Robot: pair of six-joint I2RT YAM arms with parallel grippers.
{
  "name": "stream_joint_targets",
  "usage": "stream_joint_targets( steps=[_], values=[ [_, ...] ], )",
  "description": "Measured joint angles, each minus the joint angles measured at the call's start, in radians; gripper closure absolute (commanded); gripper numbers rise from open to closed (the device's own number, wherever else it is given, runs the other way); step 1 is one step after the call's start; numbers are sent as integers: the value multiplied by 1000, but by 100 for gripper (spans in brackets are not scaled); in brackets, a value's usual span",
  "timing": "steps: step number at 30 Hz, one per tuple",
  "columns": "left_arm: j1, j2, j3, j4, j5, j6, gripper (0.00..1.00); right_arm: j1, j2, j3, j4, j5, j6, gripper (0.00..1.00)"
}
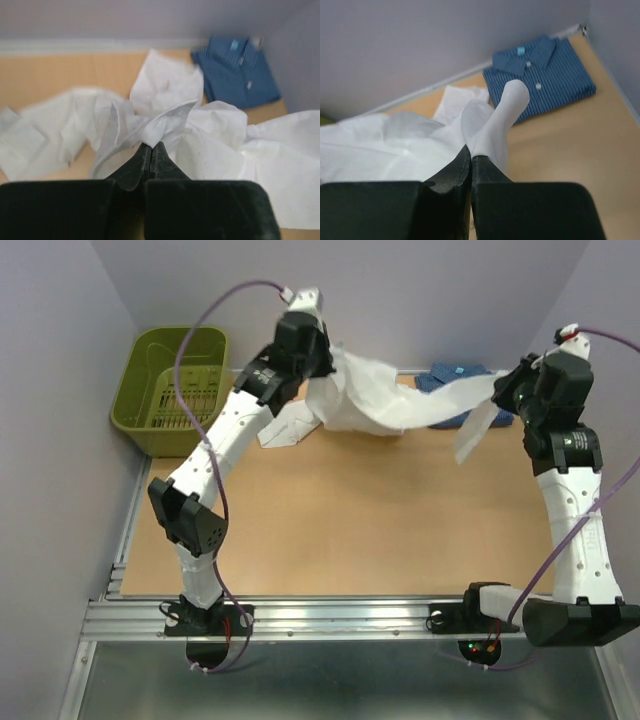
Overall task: Fold and stack the long sleeve shirts
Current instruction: Flatten the shirt out
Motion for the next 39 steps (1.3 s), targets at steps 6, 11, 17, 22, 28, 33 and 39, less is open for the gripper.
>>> stream_joint_targets(
  steps=[6, 11, 17, 22, 28, 33, 39],
  values=[
    [32, -79, 387, -55, -86, 158, 100, 0, 129, 348, 50, 38, -95, 99],
    [21, -331, 188, 5, -88, 227, 100, 0, 136, 476, 69, 70, -167, 99],
    [20, -409, 189, 35, 18, 246, 100, 0, 92, 530, 86, 115, -231, 99],
    [-33, -469, 171, 24, 160, 241, 100, 0, 31, 572, 95, 167, -288, 99],
    [-107, -644, 16, 2, 354, 196, 100, 0, -32, 643, 138, 184, -364, 99],
    [-108, -723, -107, -5, 442, 150, 100, 0, -48, 681, 175, 129, -388, 99],
    [1, -728, -348, 6, 359, 90, 100, 0, 46, 596, 224, -64, -346, 99]
  ],
)
